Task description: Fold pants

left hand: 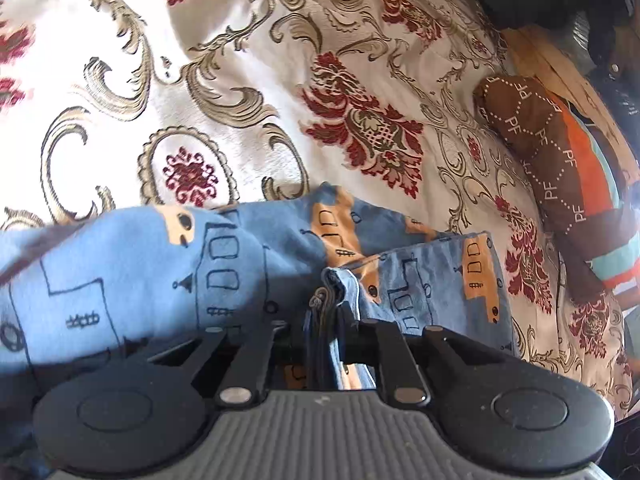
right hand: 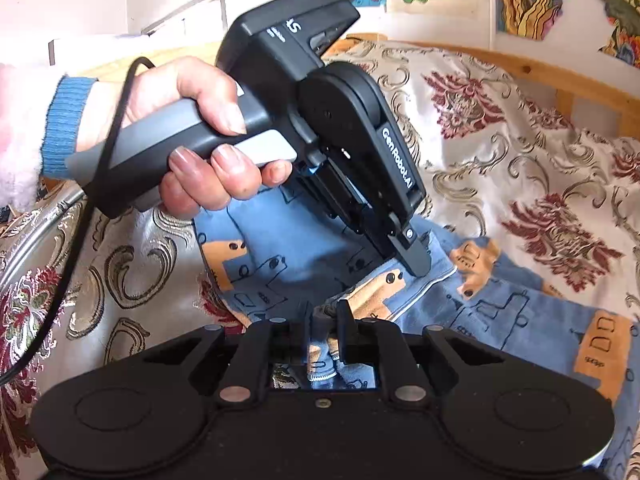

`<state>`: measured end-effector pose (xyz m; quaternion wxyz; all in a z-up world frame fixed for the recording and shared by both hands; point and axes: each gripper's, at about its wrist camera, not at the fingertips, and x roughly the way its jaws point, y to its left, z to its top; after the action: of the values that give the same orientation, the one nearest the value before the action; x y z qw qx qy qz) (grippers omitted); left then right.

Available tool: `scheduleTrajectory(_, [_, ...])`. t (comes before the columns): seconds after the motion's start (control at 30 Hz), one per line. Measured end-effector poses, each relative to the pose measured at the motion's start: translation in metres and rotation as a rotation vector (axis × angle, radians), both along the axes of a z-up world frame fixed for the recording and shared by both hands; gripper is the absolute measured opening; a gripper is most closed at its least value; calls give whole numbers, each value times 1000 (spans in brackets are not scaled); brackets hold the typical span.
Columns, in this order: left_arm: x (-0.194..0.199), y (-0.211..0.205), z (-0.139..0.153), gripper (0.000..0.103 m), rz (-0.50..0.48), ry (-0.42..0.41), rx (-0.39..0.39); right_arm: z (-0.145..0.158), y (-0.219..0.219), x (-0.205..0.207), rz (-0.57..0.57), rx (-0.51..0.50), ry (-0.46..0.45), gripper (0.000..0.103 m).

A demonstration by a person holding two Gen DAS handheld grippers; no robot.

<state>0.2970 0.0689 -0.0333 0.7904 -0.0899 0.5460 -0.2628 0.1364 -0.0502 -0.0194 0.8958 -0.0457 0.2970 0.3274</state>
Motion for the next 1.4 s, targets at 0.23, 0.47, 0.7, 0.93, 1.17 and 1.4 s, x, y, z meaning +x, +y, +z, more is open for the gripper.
scheduleTrajectory(0.23, [-46, 7, 27, 58, 67, -205, 84, 22, -43, -16, 21, 138, -17, 61])
scheduleTrajectory(0.47, [-119, -11, 33, 76, 260, -362, 89, 37, -126, -45, -304, -94, -157, 98])
scheduleTrajectory(0.7, [-133, -39, -9, 75, 340, -375, 414, -13, -151, -20, -512, -252, -23, 97])
scheduleTrajectory(0.93, [-148, -27, 13, 82, 365, -397, 465, -6, -161, -42, -579, -359, -191, 99])
scheduleTrajectory(1.17, [-152, -32, 1, 89, 336, -443, 406, -3, -110, 32, -488, -448, -290, 101])
scheduleTrajectory(1.4, [-157, -35, -5, 91, 313, -447, 469, -5, -127, 46, -546, -422, -323, 102])
